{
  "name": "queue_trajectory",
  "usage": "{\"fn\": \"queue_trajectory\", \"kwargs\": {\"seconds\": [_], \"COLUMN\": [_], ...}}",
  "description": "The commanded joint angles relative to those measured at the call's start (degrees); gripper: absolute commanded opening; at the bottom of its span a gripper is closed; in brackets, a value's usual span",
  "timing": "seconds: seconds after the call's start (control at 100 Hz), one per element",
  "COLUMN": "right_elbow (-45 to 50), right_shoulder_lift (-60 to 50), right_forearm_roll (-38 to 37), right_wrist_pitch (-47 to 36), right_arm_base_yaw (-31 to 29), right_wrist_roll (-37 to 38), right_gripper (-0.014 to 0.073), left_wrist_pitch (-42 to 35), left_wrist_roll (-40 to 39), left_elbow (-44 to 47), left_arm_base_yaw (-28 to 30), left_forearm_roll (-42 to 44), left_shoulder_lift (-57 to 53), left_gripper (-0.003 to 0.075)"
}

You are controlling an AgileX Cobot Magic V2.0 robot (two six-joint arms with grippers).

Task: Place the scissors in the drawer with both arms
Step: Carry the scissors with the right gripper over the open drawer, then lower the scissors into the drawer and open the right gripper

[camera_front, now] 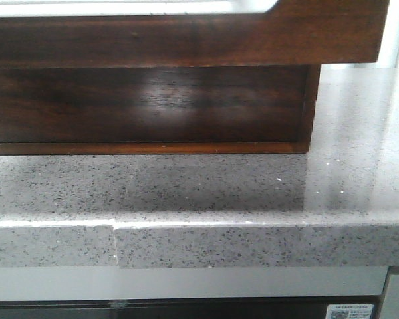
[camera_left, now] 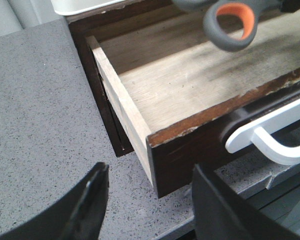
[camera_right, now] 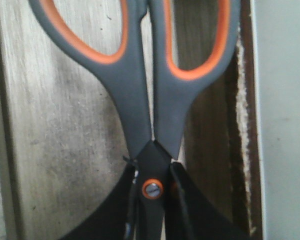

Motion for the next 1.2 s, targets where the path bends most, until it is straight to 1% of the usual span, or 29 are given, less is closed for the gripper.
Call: {"fn": "queue_trajectory", "kwargs": {"seconds": [0.0,0.2,0.27,0.32,0.37,0.38,0.39,0.46,0.54,0.69,0.85,0.97,1.11,1.19], "right_elbow": [-1.58,-1.58,-1.58,-1.58,-1.58,-1.58,-1.58,-1.58,-1.58,-1.95,-1.95,-1.95,1.15,5.44], "right_shoulder_lift": [-2.1,-1.77,-1.77,-1.77,-1.77,-1.77,-1.77,-1.77,-1.77,-3.25,-7.95,-12.17,-17.39,-20.51], "right_forearm_roll": [-1.52,-1.52,-1.52,-1.52,-1.52,-1.52,-1.52,-1.52,-1.63,-1.63,-1.85,-1.85,-1.12,0.51], "right_wrist_pitch": [2.04,2.04,2.04,2.04,2.04,2.04,2.04,2.04,2.04,2.04,2.04,2.04,2.04,1.9], "right_arm_base_yaw": [0.22,0.22,0.22,0.22,0.22,0.22,0.22,0.22,0.22,0.22,0.22,-1.06,-5.65,-10.61], "right_wrist_roll": [-0.35,-0.35,-0.35,-0.35,-0.35,-0.35,-0.35,-0.35,-0.35,1.0,5.73,10.44,16.48,17.68], "right_gripper": [-0.0032,-0.0027,-0.0004,0.0032,0.0087,0.0113,0.0113,0.0211,0.0272,0.0274,0.0274,0.0274,0.0274,0.0274], "left_wrist_pitch": [-4.34,-4.34,-4.34,-4.34,-4.34,-4.34,-4.34,-4.34,-4.34,-4.34,-4.34,-4.34,-4.34,-4.34], "left_wrist_roll": [-0.11,-0.11,-0.11,-0.11,-0.11,-0.11,-0.11,-0.11,-0.11,-0.11,-0.11,-0.11,-0.11,-0.11], "left_elbow": [-1.87,-1.87,-1.87,-1.87,-1.87,-1.87,-1.87,-1.87,-1.87,-1.87,-1.87,-1.87,-1.87,-1.87], "left_arm_base_yaw": [-0.42,-0.42,-0.42,-0.42,-0.42,-0.42,-0.42,-0.42,-0.42,-0.42,-0.42,-0.42,-0.42,-0.42], "left_forearm_roll": [-0.64,-0.64,-0.64,-0.64,-0.64,-0.64,-0.64,-0.64,-0.64,-0.64,-0.64,-0.64,-0.64,-0.64], "left_shoulder_lift": [0.55,0.55,0.55,0.55,0.55,0.55,0.55,0.55,0.55,0.55,0.55,0.55,0.55,0.55], "left_gripper": [0.0355,0.0355,0.0355,0.0355,0.0355,0.0355,0.0355,0.0355,0.0355,0.0355,0.0355,0.0355,0.0355,0.0355]}}
